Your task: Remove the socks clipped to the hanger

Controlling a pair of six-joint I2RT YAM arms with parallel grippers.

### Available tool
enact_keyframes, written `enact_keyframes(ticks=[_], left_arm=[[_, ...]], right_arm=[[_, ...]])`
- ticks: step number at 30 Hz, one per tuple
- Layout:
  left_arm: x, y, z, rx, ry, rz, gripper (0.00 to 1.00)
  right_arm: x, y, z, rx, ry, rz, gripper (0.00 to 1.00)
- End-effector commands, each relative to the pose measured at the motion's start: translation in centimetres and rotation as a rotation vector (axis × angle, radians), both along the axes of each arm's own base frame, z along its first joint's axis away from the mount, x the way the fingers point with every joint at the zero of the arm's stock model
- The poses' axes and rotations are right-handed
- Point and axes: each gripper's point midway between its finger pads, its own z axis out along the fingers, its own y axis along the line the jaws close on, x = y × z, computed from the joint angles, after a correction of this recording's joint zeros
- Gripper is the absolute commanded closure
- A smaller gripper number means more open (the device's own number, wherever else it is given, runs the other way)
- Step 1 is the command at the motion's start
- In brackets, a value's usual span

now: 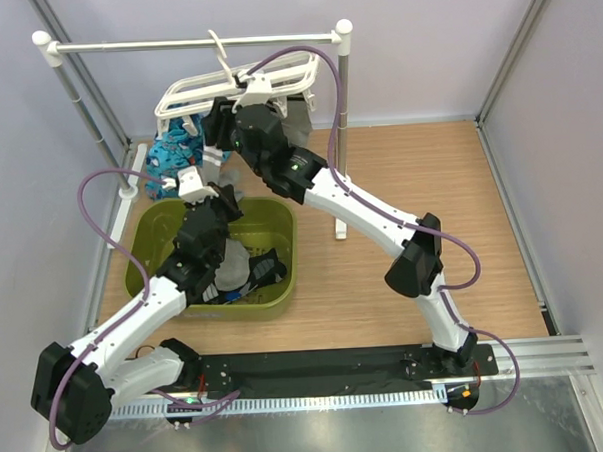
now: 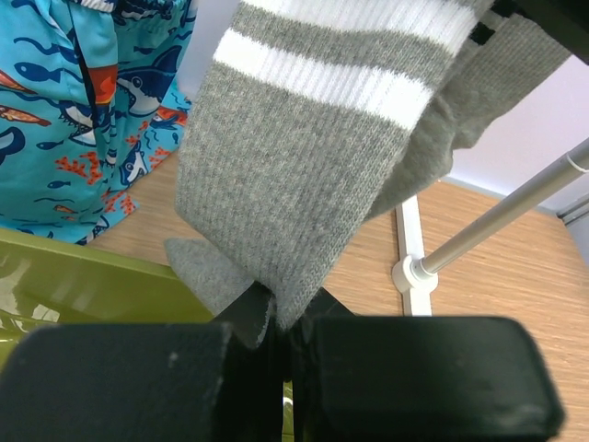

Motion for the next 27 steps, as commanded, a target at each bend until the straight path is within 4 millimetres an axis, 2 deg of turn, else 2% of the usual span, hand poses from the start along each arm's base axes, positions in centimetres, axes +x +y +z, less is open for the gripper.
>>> enact_keyframes(ticks=[1,5,6,7,8,15,17,18,19,20,21,22,23,24,27], left_arm=[[-0.3,0.5,1.8,-0.027,-0.065,0.027,1.00],[-0.4,0.3,1.9,-0.028,-0.067,0.021,1.00],[-0.4,0.3,1.8,-0.027,-0.065,0.024,1.00],[-0.4,0.3,1.8,-0.028,-0.066,0.023,1.00],[-0.5,0.2,1.8,-0.029,-0.065,0.020,1.00],[-0.9,0.4,1.2,-0.020,-0.051,0.024,1.00],[-1.2,1.2,1.9,-0.037,-0.047,0.059,1.00],[-1.7,1.8,1.0,-0.007,0.011,0.080,1.00],[-2.4,2.6,1.8,-0.014,0.018,0.102,1.00],[-2.8,3.4,4.4,-0.045,0.001,0.133,1.00],[-3.7,4.1,3.6,0.016,0.078,0.138,1.00],[-4.3,4.6,5.0,0.024,0.080,0.139,1.00],[-5.2,5.0,8.5,-0.001,0.041,0.130,1.00],[-6.2,5.7,8.3,0.052,0.090,0.124,1.00],[-8.0,6.6,9.9,0.094,0.142,0.107,1.00]], right_arm=[[0.2,-0.8,3.6,0.071,-0.066,-0.034,0.49],[0.5,-0.5,3.0,0.071,-0.056,-0.035,0.61],[0.5,-0.5,3.0,0.072,-0.059,-0.032,0.79],[0.5,-0.4,2.9,0.071,-0.058,-0.032,0.91],[0.6,-0.4,2.9,0.070,-0.059,-0.035,0.99],[0.3,-0.4,3.3,0.077,-0.068,-0.015,0.99],[0.2,-0.4,3.1,0.072,-0.065,-0.014,0.99],[-0.1,-0.6,3.6,0.078,-0.071,-0.006,0.99],[-0.2,-0.6,3.7,0.079,-0.073,0.000,0.99],[-0.3,-0.5,3.5,0.073,-0.073,0.007,0.99],[-0.6,-0.7,4.0,0.077,-0.079,0.015,0.99],[-0.7,-0.7,4.1,0.071,-0.083,0.020,0.99],[-0.7,-0.8,4.1,0.066,-0.082,0.020,0.99],[-0.9,-0.9,4.3,0.068,-0.084,0.022,0.99],[-1.0,-1.0,4.4,0.066,-0.087,0.028,0.99]])
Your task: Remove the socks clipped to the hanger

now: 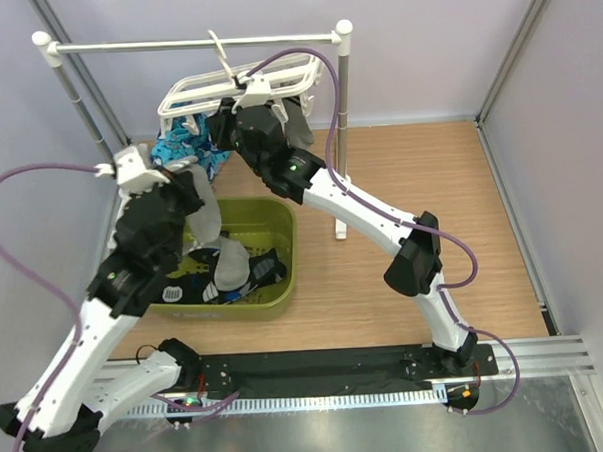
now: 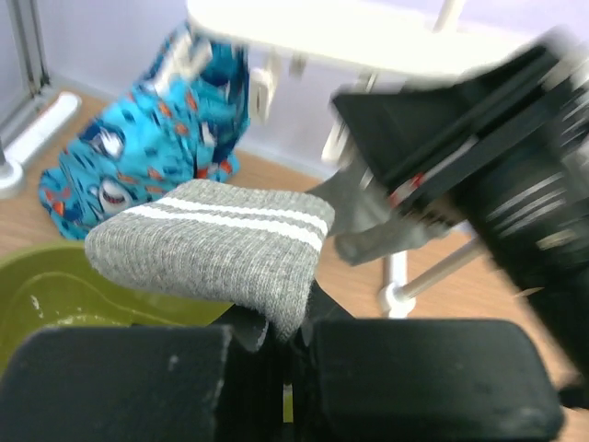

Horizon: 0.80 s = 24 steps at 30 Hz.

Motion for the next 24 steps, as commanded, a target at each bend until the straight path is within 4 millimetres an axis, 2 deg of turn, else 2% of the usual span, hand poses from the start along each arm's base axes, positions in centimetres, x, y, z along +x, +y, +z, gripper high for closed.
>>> enact_keyframes(ticks=[1,2,5,6,8,9,10,12,13,14,15,17,18,19,20,22,23,24], left_arm=[[-3.3,2.5,0.0,0.085,0.129,0.015,1.00],[-3.5,2.3,-0.5,0.090,0.155,0.002,1.00],[-3.9,1.2,-4.4,0.090,0.246,-0.050,1.00],[-3.9,0.8,-6.6,0.089,0.278,-0.065,1.00],[-3.8,0.1,-8.4,0.052,0.294,-0.076,1.00],[-3.5,-0.5,-9.9,0.042,0.315,-0.095,1.00],[-3.4,-1.0,-10.5,0.023,0.323,-0.101,0.99],[-3.1,-1.6,-11.5,0.018,0.353,-0.112,0.84],[-2.8,-2.0,-11.9,0.024,0.378,-0.117,0.75],[-2.7,-2.1,-11.9,0.022,0.387,-0.114,0.53],[-2.8,-1.9,-12.2,0.032,0.408,-0.106,0.45],[-2.7,-1.8,-11.0,0.027,0.398,-0.094,0.32],[-2.7,-1.7,-10.1,0.021,0.382,-0.095,0.30],[-2.7,-1.7,-8.4,0.003,0.347,-0.099,0.27],[-2.9,-1.5,-7.5,0.006,0.330,-0.102,0.27],[-3.1,-1.3,-5.5,-0.009,0.289,-0.106,0.25],[-3.3,-1.1,-3.3,-0.028,0.242,-0.113,0.24],[-3.5,-0.9,-2.4,-0.027,0.221,-0.118,0.23]], right_arm=[[-1.6,-1.5,5.3,0.069,-0.070,0.022,0.99],[-1.7,-1.5,5.3,0.066,-0.070,0.028,0.99],[-1.9,-1.3,4.8,0.054,-0.059,0.044,0.99],[-2.1,-1.3,4.7,0.052,-0.056,0.052,0.99],[-2.6,-1.2,4.5,0.047,-0.054,0.075,0.99],[-2.9,-1.0,4.4,0.045,-0.052,0.102,0.99],[-3.1,-0.9,4.5,0.044,-0.051,0.115,0.99],[-4.1,-0.5,4.6,0.037,-0.048,0.168,0.94],[-4.4,-0.4,4.6,0.028,-0.049,0.188,0.78],[-4.8,-0.4,4.2,0.008,-0.039,0.209,0.67],[-5.5,-0.5,4.9,0.009,-0.044,0.234,0.58],[-6.7,-0.7,4.5,-0.026,-0.029,0.288,0.42],[-7.6,-1.5,5.7,-0.023,-0.038,0.303,0.39],[-8.3,-1.6,5.4,-0.037,-0.029,0.332,0.36],[-8.7,-2.2,4.9,-0.062,-0.008,0.336,0.24],[-10.4,-3.7,5.3,-0.075,0.004,0.356,0.17],[-11.0,-4.8,5.0,-0.099,0.024,0.357,0.16],[-12.3,-6.0,6.2,-0.097,0.016,0.365,0.16]])
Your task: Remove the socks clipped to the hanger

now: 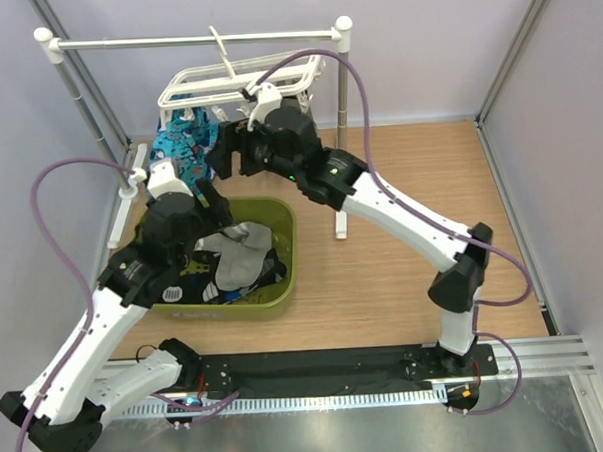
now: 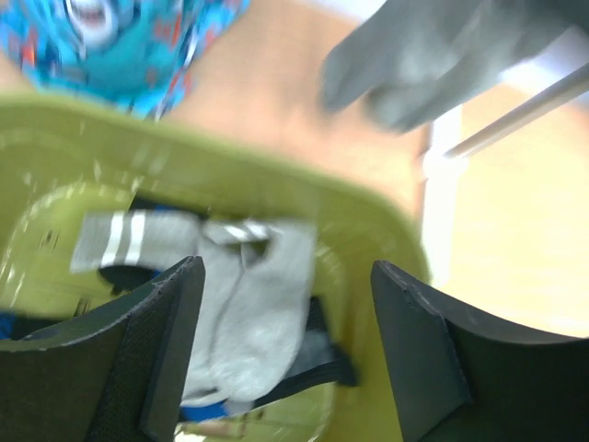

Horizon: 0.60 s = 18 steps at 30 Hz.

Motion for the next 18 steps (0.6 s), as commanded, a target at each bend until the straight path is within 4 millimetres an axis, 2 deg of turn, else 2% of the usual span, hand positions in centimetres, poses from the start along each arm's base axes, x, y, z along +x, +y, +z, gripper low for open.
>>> enact_keyframes(ticks=[1,2,4,6,7,9,10,13,17,18], left_arm=[[-0.8,0.7,6.5,-0.069,-0.151,-0.010,0.22],[-1.0,0.7,8.2,-0.091,-0.193,-0.023,0.21],[-1.1,0.7,9.8,-0.086,-0.227,-0.038,0.21],[-0.9,0.3,11.2,-0.085,-0.254,-0.059,0.20],[-0.8,0.2,11.6,-0.072,-0.263,-0.069,0.20],[-0.3,-0.7,12.3,-0.071,-0.278,-0.106,0.20],[-0.2,-1.1,12.3,-0.061,-0.279,-0.128,0.20],[0.5,-2.3,12.1,-0.064,-0.267,-0.163,0.20],[1.2,-3.3,11.2,-0.056,-0.237,-0.195,0.20],[1.2,-3.5,11.1,-0.054,-0.234,-0.203,0.20]], right_arm=[[-4.9,-4.7,5.9,0.028,-0.040,0.066,0.16],[-5.6,-5.7,5.0,-0.018,-0.010,0.069,0.16],[-6.5,-8.3,5.8,-0.044,0.012,0.052,0.16],[-6.3,-10.3,6.5,-0.060,0.015,0.006,0.18],[-5.5,-12.3,7.1,-0.073,0.020,-0.048,0.18],[-4.3,-14.4,7.5,-0.077,0.031,-0.114,0.20],[-2.6,-16.8,8.0,-0.073,0.036,-0.178,0.20],[0.4,-20.3,8.9,-0.055,0.024,-0.305,0.24],[3.4,-22.4,10.4,0.009,-0.010,-0.396,0.25],[4.3,-22.4,10.1,0.007,-0.010,-0.405,0.25]])
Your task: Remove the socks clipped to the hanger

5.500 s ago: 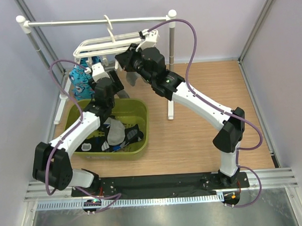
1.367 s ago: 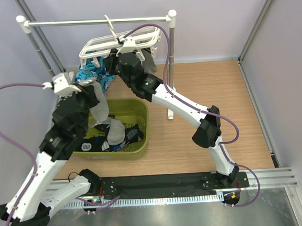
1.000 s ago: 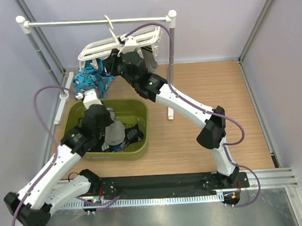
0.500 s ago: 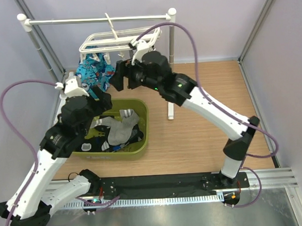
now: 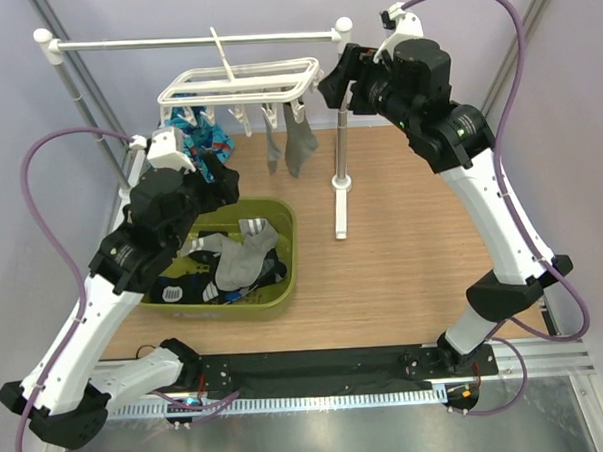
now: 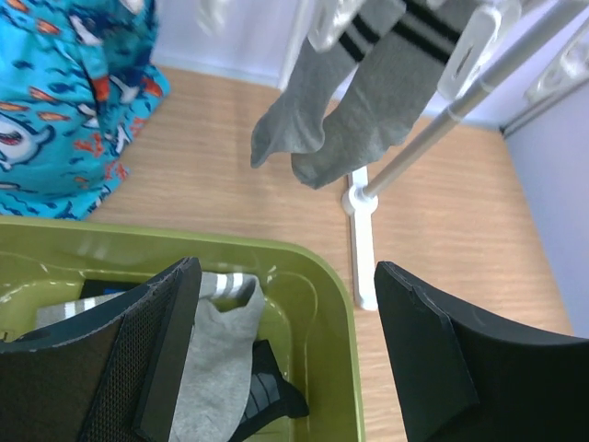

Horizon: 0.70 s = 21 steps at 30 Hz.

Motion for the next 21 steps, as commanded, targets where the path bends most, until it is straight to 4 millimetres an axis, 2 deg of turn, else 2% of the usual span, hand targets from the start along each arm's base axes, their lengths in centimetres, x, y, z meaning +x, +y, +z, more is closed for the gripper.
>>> enact_keyframes(ticks=[1,8,12,15,18,19,21], left_arm=[[0.0,-1.5,1.0,-0.004,-0.028,-0.082,0.20],[0.0,-3.6,0.7,0.010,-0.020,-0.193,0.20],[-0.1,-4.4,-0.1,-0.002,-0.001,-0.228,0.20],[-0.2,-4.9,-0.7,-0.006,0.013,-0.251,0.21],[-0.3,-4.8,-0.9,-0.008,0.012,-0.251,0.21],[-0.2,-4.8,-0.8,-0.009,0.009,-0.248,0.21],[-0.4,-4.7,-0.4,-0.011,0.001,-0.247,0.21]], right_arm=[[1.9,-0.3,1.6,0.038,-0.049,-0.038,0.25],[5.5,0.1,2.7,0.107,-0.129,-0.116,0.28],[6.8,0.2,2.7,0.118,-0.149,-0.147,0.29],[7.5,1.2,2.0,0.121,-0.143,-0.121,0.30],[7.4,2.3,1.0,0.126,-0.114,-0.072,0.39],[7.4,2.7,0.6,0.130,-0.107,-0.057,0.45],[6.8,3.1,0.7,0.148,-0.105,-0.021,0.50]])
